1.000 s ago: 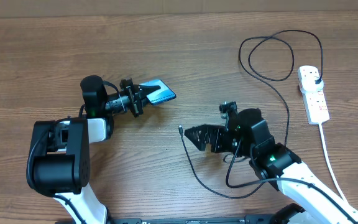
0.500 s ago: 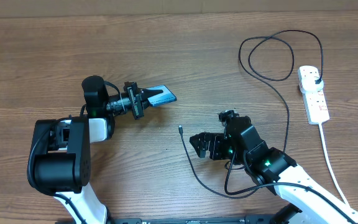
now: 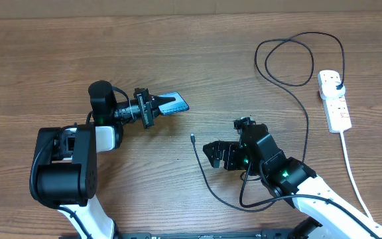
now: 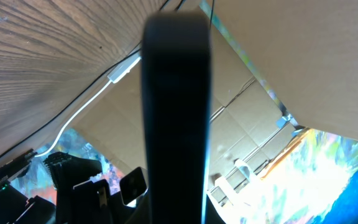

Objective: Plug charger to phone and switch on socket
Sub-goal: 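Move the right gripper down over the USB-C cable end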

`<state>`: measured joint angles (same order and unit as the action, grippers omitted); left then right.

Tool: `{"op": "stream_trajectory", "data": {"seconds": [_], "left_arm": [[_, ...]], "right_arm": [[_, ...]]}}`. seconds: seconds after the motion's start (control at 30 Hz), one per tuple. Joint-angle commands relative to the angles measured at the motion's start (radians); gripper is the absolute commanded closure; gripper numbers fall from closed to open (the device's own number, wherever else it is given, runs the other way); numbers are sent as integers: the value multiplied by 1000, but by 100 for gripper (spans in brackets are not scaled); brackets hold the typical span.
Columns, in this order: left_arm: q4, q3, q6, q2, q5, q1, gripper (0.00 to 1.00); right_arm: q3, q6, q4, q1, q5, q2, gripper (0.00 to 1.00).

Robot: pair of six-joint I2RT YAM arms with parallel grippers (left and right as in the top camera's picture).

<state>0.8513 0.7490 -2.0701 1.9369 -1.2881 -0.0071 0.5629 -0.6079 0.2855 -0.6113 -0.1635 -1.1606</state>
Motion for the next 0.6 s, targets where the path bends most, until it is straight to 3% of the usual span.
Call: {"op": "stream_trajectory", "data": {"seconds": [0.0,0.33,0.57], "left_arm": [[6,28,-13,5,-37,-8,96],[11,28,-7,5,-37,-8,95],[160,28,114,5,14,-8,96]], "right_arm": [[1,7,-6,-7,16,-3,0],[1,7,-6,-7,16,-3,0],[1,17,-11,-7,14,-3,2]]}}
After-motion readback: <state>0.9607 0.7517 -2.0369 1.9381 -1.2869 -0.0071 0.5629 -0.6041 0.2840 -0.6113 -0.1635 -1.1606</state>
